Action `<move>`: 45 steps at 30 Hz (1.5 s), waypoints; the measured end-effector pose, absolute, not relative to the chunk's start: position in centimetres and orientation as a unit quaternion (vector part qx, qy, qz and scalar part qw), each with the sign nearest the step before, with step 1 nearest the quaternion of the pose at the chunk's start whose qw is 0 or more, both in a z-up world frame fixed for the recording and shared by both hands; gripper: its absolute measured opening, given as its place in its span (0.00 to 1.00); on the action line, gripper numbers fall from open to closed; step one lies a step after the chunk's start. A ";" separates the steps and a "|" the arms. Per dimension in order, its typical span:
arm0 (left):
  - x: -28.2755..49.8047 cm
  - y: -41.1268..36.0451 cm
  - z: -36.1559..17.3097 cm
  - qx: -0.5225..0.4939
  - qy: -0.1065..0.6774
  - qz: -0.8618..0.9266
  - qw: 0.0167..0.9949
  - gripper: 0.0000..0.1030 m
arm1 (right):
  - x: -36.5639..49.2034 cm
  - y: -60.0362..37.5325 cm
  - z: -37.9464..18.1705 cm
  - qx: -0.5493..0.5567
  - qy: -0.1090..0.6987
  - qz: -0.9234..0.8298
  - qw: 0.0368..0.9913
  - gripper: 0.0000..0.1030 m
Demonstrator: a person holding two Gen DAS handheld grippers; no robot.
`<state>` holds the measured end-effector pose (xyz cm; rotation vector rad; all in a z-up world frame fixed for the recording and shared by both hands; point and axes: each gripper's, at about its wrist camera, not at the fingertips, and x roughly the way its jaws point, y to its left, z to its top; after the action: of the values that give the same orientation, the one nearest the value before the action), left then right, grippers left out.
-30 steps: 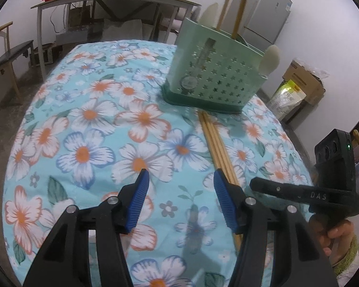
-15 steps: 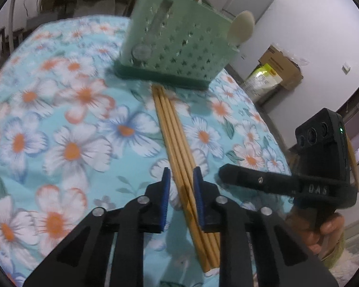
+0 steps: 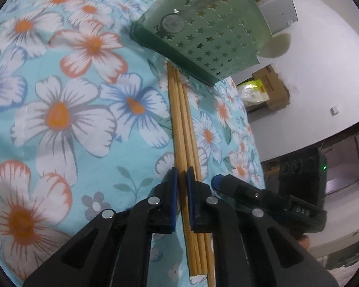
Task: Organize utensils
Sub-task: 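Close the right gripper on a bundle of bamboo chopsticks, then close the left gripper on a single chopstick while the right gripper holds its bundle, then lift the left gripper's chopstick toward the green holder while the right gripper holds its chopstick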
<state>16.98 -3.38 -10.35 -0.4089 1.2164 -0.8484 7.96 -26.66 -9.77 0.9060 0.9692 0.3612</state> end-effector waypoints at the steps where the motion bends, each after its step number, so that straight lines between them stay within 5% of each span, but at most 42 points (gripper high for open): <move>1: 17.0 -3.3 -10.4 -0.190 0.550 -0.384 0.717 0.06 | 7.9 -26.8 -9.8 0.422 0.446 0.167 0.771 0.22; 16: 15.9 0.5 -6.8 -0.080 0.498 -0.308 0.807 0.05 | 9.5 -24.6 -9.2 0.384 0.464 0.167 0.781 0.23; 26: 15.0 0.7 -7.1 -0.017 0.487 -0.273 0.830 0.05 | 10.4 -23.3 -9.3 0.375 0.475 0.164 0.779 0.10; 45: 13.8 1.6 -7.5 -0.050 0.523 -0.280 0.804 0.06 | 8.5 -27.5 -8.2 0.376 0.456 0.124 0.797 0.05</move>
<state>13.76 1.59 -7.48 -0.1062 1.1199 -0.5991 8.46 -27.47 -8.15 0.8082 0.9804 0.2673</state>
